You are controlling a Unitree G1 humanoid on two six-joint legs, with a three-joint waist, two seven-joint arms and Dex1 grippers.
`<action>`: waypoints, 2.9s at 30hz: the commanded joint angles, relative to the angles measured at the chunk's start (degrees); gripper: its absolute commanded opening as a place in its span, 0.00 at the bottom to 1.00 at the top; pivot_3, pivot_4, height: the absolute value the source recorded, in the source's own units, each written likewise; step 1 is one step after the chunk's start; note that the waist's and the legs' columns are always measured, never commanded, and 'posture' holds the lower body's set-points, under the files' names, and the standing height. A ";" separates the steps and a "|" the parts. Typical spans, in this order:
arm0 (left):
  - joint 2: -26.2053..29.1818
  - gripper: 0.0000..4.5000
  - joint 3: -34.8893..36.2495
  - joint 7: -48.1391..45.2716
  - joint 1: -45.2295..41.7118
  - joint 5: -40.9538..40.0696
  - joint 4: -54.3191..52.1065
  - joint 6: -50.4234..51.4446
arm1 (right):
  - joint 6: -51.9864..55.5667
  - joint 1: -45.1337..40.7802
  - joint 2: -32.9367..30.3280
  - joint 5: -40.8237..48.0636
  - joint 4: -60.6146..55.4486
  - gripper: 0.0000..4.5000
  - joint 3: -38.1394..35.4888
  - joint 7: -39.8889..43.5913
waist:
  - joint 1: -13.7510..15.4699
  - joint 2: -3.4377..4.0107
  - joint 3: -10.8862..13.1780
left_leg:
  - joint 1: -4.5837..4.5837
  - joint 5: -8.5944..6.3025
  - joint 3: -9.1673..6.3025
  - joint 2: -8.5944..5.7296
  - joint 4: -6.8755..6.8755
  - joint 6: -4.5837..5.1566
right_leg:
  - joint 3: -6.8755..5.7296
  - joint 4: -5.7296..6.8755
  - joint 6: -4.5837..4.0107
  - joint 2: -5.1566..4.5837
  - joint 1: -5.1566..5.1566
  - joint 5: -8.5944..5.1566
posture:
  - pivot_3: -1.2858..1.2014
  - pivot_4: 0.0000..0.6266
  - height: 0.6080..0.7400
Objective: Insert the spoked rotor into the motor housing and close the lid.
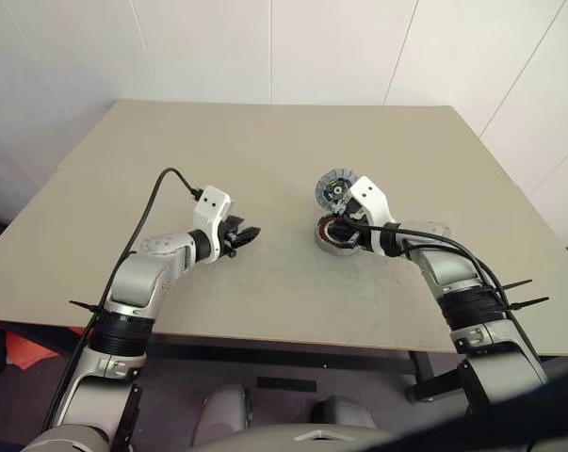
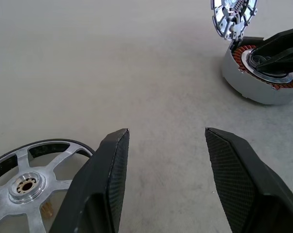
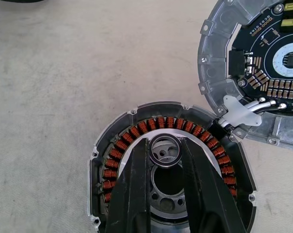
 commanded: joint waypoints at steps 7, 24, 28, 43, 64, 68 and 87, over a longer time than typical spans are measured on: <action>0.48 0.58 0.27 -0.47 -1.03 0.04 -0.16 -1.49 | -1.34 -0.41 -3.01 -0.92 -3.04 0.13 -1.20 0.25 | 0.05 0.00 0.00 | -0.02 0.00 0.00 0.00 0.00 0.00 | 0.00 -0.01 0.00 0.00 0.00 0.00 | 0.52 0.00 1.00; 0.34 0.58 -0.19 -0.64 -1.27 0.15 0.48 -1.81 | 1.47 1.28 -3.20 0.41 -7.53 0.13 -1.60 -0.14 | 0.00 0.00 0.00 | 0.00 0.03 0.00 0.00 -0.02 0.05 | 0.00 0.00 0.00 0.00 -0.01 0.00 | 0.52 0.00 1.00; 0.41 0.58 -0.08 -0.58 -1.18 0.14 0.34 -1.77 | 1.49 0.65 -2.48 0.23 -6.89 0.13 -1.41 -0.52 | -0.01 0.00 0.00 | 0.00 0.03 0.00 0.00 -0.02 0.06 | 0.00 -0.01 0.00 0.00 -0.01 0.00 | 0.52 0.00 1.00; 0.62 0.58 -0.11 -0.50 -0.59 0.15 0.09 -1.71 | 1.35 1.47 -2.61 -0.50 -5.89 0.13 -1.18 -0.50 | 0.00 0.00 0.00 | -0.01 0.02 0.00 0.00 -0.02 0.03 | 0.00 -0.01 0.00 0.00 -0.01 0.00 | 0.52 0.00 1.00; 0.81 0.58 -0.17 -0.91 -1.05 0.44 0.59 -1.84 | 1.37 2.43 -2.21 -0.67 -4.34 0.44 -0.84 -0.44 | -0.01 0.00 0.00 | 0.02 0.02 0.00 0.00 -0.02 0.01 | 0.00 0.00 0.00 0.00 0.00 0.00 | 0.52 0.00 1.00; 0.79 0.58 -0.34 -0.95 -0.87 0.47 0.52 -1.74 | 0.67 2.01 -1.97 -0.96 -4.10 0.71 -1.37 -1.63 | -0.02 0.00 0.00 | 0.03 0.02 0.00 0.00 -0.02 0.01 | 0.00 0.00 0.00 0.00 0.01 0.00 | 0.52 0.00 1.00; 1.02 0.58 -0.75 -1.41 -0.57 1.35 0.70 -2.01 | 0.80 1.14 -2.17 1.85 -7.23 0.24 -2.80 -0.31 | -0.03 0.00 0.00 | 0.01 0.03 0.00 0.00 -0.03 0.06 | 0.00 -0.01 0.00 0.00 0.00 0.00 | 0.52 0.00 1.00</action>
